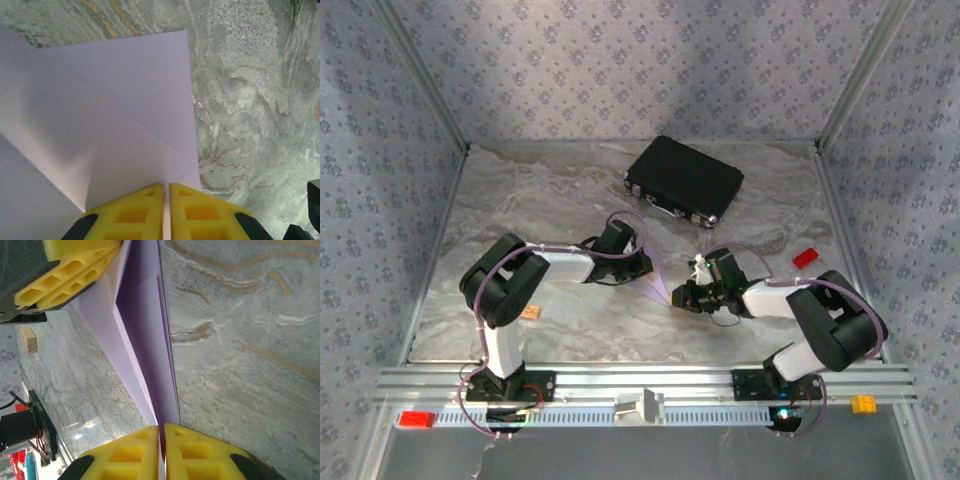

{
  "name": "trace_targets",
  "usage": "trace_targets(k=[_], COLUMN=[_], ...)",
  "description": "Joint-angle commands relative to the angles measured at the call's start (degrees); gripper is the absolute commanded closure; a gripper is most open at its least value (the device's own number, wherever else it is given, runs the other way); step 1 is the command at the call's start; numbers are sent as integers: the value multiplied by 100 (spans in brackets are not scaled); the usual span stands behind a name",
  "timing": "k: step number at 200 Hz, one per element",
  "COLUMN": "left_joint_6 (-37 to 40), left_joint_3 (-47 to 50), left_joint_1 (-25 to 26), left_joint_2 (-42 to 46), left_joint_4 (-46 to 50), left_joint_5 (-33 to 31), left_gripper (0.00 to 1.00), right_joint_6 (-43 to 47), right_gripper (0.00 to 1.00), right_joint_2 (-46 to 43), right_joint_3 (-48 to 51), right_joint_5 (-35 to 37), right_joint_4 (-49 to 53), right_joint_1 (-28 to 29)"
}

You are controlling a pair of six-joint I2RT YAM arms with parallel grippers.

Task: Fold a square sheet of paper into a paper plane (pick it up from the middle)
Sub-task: Fourth fold the wing at the center of the table.

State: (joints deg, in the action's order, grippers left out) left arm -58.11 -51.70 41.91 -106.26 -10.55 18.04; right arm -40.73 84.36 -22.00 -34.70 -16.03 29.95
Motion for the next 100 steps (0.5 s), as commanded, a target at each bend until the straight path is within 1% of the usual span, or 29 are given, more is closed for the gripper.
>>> trace_targets(k=[1, 40, 83, 100], left_joint_6=[89, 96, 72, 71], left_joint_3=[116, 102, 108, 114], left_joint_1=[-53, -63, -64, -63], left_joint_2=[-140, -158, -167, -163], left_joint_4=[198, 176, 143, 141], left_joint_5=[-47, -30, -20, -20], left_gripper=[89, 89, 89, 89], right_joint_6=[-46, 19, 48, 48], right_gripper=[86, 86, 94, 94], right_joint_2=[-26, -140, -96, -104], right_joint_3=[291, 279, 276, 275], right_joint_5=[234, 353, 359, 350], right_joint_4=[930, 1058, 1106, 1120], right_joint_1=[-42, -69, -69, -60])
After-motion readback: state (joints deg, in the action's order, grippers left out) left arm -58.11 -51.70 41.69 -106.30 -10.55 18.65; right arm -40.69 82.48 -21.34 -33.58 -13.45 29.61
